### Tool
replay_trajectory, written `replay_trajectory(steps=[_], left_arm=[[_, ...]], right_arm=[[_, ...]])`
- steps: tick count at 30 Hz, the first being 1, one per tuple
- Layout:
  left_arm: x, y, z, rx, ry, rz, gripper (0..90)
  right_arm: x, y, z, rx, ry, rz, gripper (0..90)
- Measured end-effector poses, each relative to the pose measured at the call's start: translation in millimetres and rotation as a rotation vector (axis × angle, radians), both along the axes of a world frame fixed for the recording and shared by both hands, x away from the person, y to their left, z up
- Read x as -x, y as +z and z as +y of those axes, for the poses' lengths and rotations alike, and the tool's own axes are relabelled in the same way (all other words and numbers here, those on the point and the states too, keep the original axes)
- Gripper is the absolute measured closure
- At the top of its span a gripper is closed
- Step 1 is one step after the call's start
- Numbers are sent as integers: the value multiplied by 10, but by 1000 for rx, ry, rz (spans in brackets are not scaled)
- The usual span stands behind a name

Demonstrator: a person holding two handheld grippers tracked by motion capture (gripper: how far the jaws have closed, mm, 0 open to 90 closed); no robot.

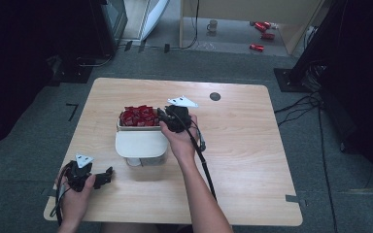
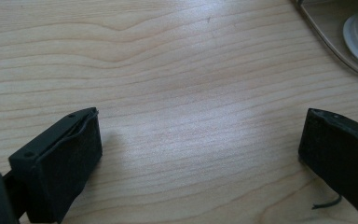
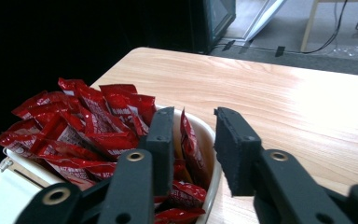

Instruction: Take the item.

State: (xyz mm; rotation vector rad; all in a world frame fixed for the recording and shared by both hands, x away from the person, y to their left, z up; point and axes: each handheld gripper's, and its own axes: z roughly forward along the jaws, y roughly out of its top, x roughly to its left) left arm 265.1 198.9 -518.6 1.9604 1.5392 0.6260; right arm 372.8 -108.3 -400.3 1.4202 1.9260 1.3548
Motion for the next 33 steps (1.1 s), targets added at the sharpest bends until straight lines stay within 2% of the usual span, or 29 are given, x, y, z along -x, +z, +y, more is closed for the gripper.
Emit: replay_trajectory(steps=[3, 5, 6, 10, 13, 15, 16, 19, 20, 24, 33], left_arm=[[-2, 0, -1, 1, 0, 0, 0], [-2, 0, -2, 1, 1, 0, 0], [-2, 0, -2, 1, 1, 0, 0], [-2, 0, -2, 1, 1, 0, 0], [-2, -2, -4, 4, 3, -1, 0], [-6, -3, -8, 7, 5, -3, 0], [-6, -3, -8, 7, 5, -3, 0], [-10, -3, -9, 5, 4, -3, 0], [-9, -3, -9, 6, 4, -3, 0], [-10, -4, -9, 5, 5, -4, 0], [-9, 0, -7, 4, 2, 0, 0]], right_arm=[[-11, -6, 4, -4, 4, -3, 731], [-22, -15, 18, 19, -5, -7, 835], [-21, -18, 26, 30, 1, -16, 859], [-12, -14, 40, 42, 4, -26, 896], [15, 17, 36, 46, -4, -53, 900], [64, 82, 4, 38, -14, -89, 900], [64, 82, 4, 38, -14, -89, 900], [132, 183, -48, 26, -25, -133, 900], [132, 183, -48, 26, -25, -133, 900], [224, 343, -132, 20, -53, -201, 900], [361, 575, -343, -16, -89, -261, 900]])
